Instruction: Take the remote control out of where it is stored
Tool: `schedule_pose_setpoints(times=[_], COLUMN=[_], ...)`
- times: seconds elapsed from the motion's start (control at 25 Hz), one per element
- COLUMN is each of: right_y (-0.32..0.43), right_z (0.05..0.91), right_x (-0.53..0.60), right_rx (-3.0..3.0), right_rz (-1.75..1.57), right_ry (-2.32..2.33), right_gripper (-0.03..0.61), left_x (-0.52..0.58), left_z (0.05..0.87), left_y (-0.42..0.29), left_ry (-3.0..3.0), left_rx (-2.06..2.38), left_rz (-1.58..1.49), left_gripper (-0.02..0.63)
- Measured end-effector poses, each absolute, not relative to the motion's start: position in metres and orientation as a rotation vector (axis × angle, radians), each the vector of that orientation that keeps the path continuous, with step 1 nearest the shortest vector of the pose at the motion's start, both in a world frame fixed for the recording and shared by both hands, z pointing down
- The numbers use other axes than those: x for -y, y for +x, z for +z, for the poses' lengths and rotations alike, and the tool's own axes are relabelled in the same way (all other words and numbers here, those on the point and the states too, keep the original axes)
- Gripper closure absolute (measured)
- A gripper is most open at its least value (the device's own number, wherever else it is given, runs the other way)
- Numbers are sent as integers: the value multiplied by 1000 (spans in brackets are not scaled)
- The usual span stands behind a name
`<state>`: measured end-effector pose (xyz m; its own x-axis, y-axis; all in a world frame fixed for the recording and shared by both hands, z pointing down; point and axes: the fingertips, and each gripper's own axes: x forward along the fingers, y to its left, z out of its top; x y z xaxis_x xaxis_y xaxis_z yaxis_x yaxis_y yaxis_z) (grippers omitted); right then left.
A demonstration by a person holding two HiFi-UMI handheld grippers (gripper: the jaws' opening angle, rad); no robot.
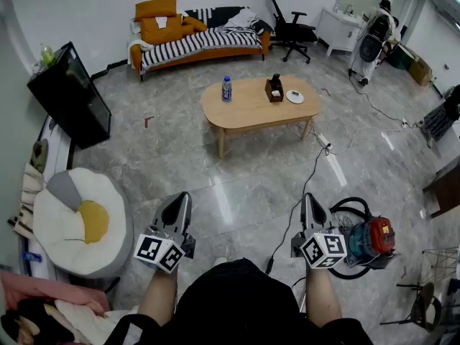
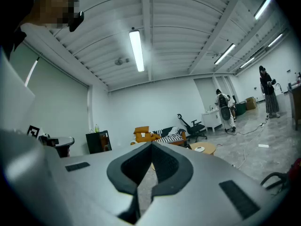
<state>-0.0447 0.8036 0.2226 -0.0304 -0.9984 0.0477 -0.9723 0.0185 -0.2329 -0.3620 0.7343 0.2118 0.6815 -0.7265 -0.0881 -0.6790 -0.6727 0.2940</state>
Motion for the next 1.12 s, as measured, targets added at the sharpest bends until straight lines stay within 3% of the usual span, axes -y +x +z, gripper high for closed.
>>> schedule_pose_setpoints(times=[0.64, 1.12], right_y=[-70, -50], right_z=[226, 232], right_x=[-772, -739], right_rx=[-2065, -2033], right_rz=[-335, -348], right_ry=[-2086, -2118], right_gripper=[572, 571], left_x=[-692, -651], left_z=[213, 223], left_y=[-381, -368], left_ry=[2702, 2709], left_rx=[1050, 1043], left_rz=[-260, -239], left_gripper=[606, 606])
